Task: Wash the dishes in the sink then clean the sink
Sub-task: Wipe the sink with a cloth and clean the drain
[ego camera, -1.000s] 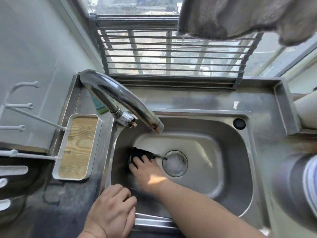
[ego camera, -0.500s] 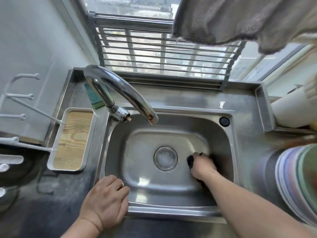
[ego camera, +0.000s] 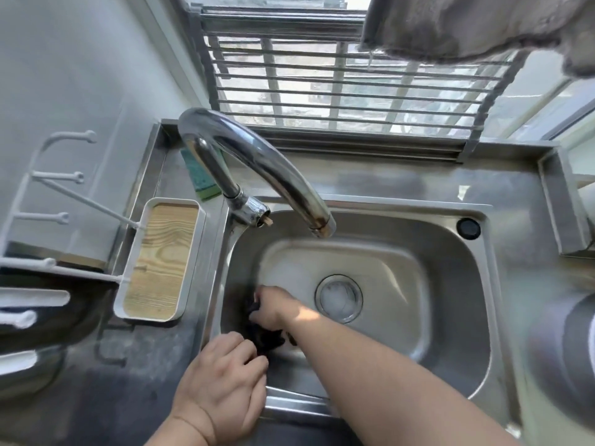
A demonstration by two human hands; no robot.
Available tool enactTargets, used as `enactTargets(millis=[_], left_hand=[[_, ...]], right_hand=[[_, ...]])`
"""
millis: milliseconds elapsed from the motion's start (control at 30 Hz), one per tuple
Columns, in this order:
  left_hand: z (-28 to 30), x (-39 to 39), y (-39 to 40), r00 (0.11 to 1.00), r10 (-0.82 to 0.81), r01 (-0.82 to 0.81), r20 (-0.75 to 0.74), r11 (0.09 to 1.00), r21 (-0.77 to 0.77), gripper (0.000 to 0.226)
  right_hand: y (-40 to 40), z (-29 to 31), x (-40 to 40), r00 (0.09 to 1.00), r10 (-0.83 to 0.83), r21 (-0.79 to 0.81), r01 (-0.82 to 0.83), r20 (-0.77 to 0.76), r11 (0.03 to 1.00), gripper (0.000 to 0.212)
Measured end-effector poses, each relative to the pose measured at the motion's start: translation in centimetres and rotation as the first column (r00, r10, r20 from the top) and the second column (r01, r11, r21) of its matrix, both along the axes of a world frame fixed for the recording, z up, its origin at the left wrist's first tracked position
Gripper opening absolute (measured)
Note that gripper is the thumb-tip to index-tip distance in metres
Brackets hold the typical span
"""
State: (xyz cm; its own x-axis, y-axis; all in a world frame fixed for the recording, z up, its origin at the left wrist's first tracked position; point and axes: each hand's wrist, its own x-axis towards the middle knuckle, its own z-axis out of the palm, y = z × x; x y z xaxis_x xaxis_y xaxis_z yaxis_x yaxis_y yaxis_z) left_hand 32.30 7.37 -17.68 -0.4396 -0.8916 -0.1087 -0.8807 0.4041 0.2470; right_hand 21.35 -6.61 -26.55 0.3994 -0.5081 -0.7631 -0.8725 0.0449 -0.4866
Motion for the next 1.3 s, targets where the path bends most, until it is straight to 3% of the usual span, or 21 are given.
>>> enactTargets(millis=[100, 267, 367, 467, 533, 600, 700, 800, 933, 1033, 1100, 1233, 1300], left_hand=[[0.0, 0.0, 0.0, 1.0, -0.005, 0.005, -0.001, 1.0, -0.001, 0.016], [0.0, -0.1, 0.0, 1.0, -0.014, 0.014, 0.018, 1.0, -0.017, 0.015], [0.0, 0.0, 0.0, 0.999, -0.023, 0.024, 0.041, 1.0, -0.02, 0.015], [-0.1, 0.0, -0.1, 0.998, -0.023, 0.023, 0.062, 1.0, -0.003, 0.014], [-0.2, 0.1, 0.0, 0.997, -0.02, 0.02, 0.07, 1.0, 0.006, 0.014], [-0.2, 0.1, 0.1, 0.999, -0.009, 0.008, 0.054, 1.0, 0.011, 0.013], [0.1, 0.0, 0.1, 0.999, 0.003, -0.003, 0.048, 1.0, 0.002, 0.012], [0.1, -0.1, 0.0, 0.999, 0.007, -0.007, 0.035, 1.0, -0.005, 0.011], [0.0, 0.0, 0.0, 1.0, 0.007, -0.007, 0.01, 0.999, -0.039, 0.011], [0.0, -0.1, -0.2, 1.0, -0.012, 0.013, 0.025, 0.998, -0.054, 0.012], [-0.1, -0.1, -0.2, 0.999, -0.024, 0.026, 0.033, 0.998, -0.061, 0.012], [0.0, 0.0, -0.1, 0.999, -0.015, 0.017, 0.041, 0.999, -0.048, 0.012], [0.0, 0.0, -0.1, 0.999, -0.016, 0.018, 0.047, 0.999, -0.036, 0.013]], right_hand=[[-2.5, -0.6, -0.4, 0.986, -0.166, -0.175, 0.168, 0.026, 0.97, 0.05], [-5.7, -1.1, -5.4, 0.977, -0.182, -0.411, 0.122, -0.11, 0.904, 0.039], [-5.9, -0.4, -12.2, 0.952, -0.191, -0.448, 0.066, -0.24, 0.892, 0.041], [-4.2, -0.7, -20.1, 0.843, -0.327, -0.442, 0.121, -0.428, 0.889, 0.047], [-2.0, -0.1, -23.0, 0.778, -0.344, -0.389, 0.14, -0.526, 0.91, 0.043], [0.6, 0.7, -23.4, 0.783, -0.237, -0.28, 0.084, -0.575, 0.956, 0.039], [4.0, 2.0, -20.3, 0.842, 0.033, -0.061, -0.078, -0.538, 0.995, 0.036], [4.6, 2.3, -15.1, 0.874, 0.197, 0.067, -0.187, -0.443, 0.98, 0.038], [3.5, 3.0, -6.5, 0.965, 0.157, 0.06, -0.148, -0.209, 0.987, 0.037], [3.3, 4.3, -2.7, 0.999, 0.047, 0.209, -0.048, 0.011, 0.977, 0.043], [3.4, 4.6, -3.1, 0.996, 0.059, 0.277, -0.073, 0.059, 0.958, 0.048], [3.5, 4.0, -10.4, 0.926, 0.35, 0.35, -0.283, -0.143, 0.893, 0.044], [2.9, 2.7, -16.0, 0.784, 0.563, 0.5, -0.388, -0.264, 0.774, 0.036]])
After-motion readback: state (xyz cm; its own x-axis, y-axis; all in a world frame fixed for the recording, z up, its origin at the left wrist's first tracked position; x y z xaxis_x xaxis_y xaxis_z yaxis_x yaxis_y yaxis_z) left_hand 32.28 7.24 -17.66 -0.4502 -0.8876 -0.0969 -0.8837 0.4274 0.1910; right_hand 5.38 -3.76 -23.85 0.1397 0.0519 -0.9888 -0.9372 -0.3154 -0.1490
